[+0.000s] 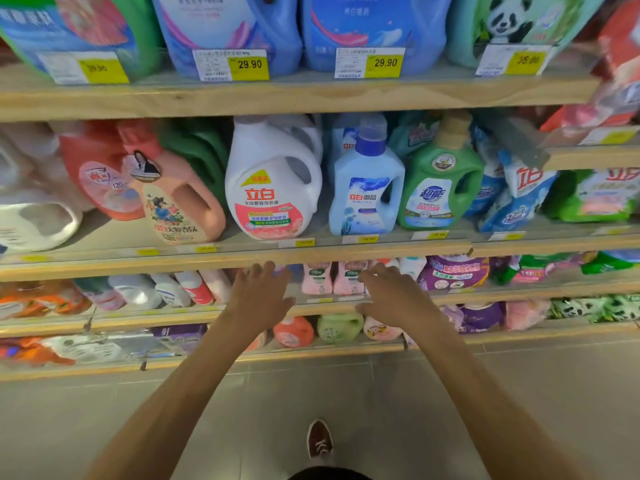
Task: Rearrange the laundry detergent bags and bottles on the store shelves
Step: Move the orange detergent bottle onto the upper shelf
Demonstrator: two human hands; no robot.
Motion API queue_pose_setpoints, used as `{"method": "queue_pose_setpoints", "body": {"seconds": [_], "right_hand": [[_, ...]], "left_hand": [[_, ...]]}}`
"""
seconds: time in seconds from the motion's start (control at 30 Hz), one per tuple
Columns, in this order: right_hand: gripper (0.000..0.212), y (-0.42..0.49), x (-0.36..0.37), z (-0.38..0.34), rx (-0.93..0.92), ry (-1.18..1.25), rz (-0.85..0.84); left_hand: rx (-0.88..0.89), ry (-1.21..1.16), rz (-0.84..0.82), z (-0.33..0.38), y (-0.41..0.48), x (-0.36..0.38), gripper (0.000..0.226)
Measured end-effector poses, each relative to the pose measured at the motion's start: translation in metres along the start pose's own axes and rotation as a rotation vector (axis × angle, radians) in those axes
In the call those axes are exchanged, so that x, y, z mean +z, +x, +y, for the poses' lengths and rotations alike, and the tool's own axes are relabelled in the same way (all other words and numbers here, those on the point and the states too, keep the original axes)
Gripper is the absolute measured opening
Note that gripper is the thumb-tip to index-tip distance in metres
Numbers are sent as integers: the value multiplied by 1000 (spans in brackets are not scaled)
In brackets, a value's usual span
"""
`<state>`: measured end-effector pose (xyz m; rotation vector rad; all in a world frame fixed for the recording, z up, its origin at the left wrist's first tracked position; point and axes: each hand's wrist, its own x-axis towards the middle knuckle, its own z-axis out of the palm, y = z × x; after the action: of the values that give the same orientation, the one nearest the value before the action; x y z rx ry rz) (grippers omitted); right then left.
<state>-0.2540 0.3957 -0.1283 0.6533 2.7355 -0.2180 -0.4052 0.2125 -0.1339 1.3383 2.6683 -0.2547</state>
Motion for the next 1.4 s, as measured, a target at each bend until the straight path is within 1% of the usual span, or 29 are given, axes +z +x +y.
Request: {"method": "queue_pose_setpoints", "body": {"seconds": [0.13, 0.3, 0.47, 0.6, 0.73, 0.97, 1.23, 1.4], "right_hand": [[62, -33, 18, -14, 7, 35, -24], [64, -72, 45, -30, 8, 55, -90], [63, -93, 71, -45, -12, 89, -146], [64, -106, 85, -57, -8, 102, -186], [67, -113, 95, -68, 4, 75, -220], [64, -108, 96, -98, 1, 62, -246], [63, -93, 101, -150, 31, 18, -258], [66, -73, 110, -184, 23, -8, -293]], "left_hand": [[3, -46, 3, 2, -40, 6, 51], [-58, -47, -95, 0, -88, 22, 56], [-121, -104, -104, -2, -128, 31, 57], [-128, -97, -113, -4, -150, 42, 55], [-143, -134, -126, -12, -166, 51, 53], [-161, -171, -168, -42, -186, 72, 54], [-124, -156, -187, -88, -190, 92, 52], [-68, -226, -213, -103, -176, 106, 51]]}}
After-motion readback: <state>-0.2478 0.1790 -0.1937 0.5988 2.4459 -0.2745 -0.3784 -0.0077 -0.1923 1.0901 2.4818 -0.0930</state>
